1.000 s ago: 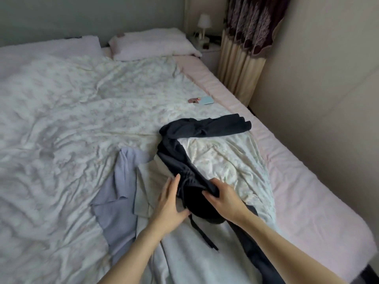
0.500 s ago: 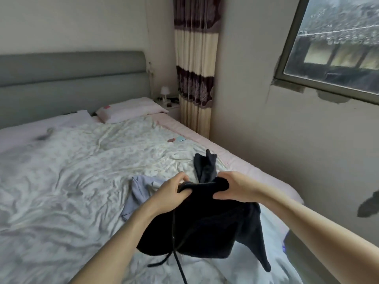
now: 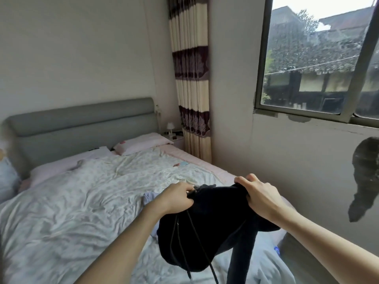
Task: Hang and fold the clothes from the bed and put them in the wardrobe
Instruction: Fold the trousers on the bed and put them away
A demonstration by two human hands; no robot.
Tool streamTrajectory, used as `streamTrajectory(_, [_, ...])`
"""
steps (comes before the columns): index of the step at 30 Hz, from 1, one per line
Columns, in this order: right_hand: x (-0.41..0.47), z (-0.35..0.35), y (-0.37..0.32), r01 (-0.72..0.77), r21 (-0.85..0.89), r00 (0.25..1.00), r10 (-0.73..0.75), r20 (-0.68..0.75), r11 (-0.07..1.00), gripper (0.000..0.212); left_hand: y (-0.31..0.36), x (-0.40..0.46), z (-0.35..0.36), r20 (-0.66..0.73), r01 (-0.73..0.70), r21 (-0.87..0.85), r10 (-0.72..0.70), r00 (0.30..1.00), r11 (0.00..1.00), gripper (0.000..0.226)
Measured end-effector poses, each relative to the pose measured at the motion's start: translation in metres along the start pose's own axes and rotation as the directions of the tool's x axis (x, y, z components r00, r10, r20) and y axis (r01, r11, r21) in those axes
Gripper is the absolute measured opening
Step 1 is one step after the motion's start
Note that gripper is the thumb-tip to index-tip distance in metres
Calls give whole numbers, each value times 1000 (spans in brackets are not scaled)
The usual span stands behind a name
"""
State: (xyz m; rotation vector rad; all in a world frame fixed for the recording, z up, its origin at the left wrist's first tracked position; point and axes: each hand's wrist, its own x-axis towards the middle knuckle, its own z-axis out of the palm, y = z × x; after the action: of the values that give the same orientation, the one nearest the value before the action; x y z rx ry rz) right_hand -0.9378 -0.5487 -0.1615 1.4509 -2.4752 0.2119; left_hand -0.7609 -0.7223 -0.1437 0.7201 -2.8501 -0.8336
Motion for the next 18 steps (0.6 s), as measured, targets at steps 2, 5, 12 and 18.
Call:
streamTrajectory(2, [-40,-15,9,19,-14,1000,-19,16,1000,40,20,-27,11,93,51,-86,-43,995,995,6])
streamTrajectory(5, [-96,-24,27,8,-22,996,-6,85,1000,30,59,-72,37,266,84,-196,-30,964,977,29])
streamTrajectory(12, [-177,-49,38,-34,72,982,20,189,997,25,145,-133,57,195,18,-506,94,976,862,33])
streamTrajectory(18, [-199,-77,43,-85,128,995,90,-39,988,41,176,-160,30,63,-84,-577,146,987,812,4])
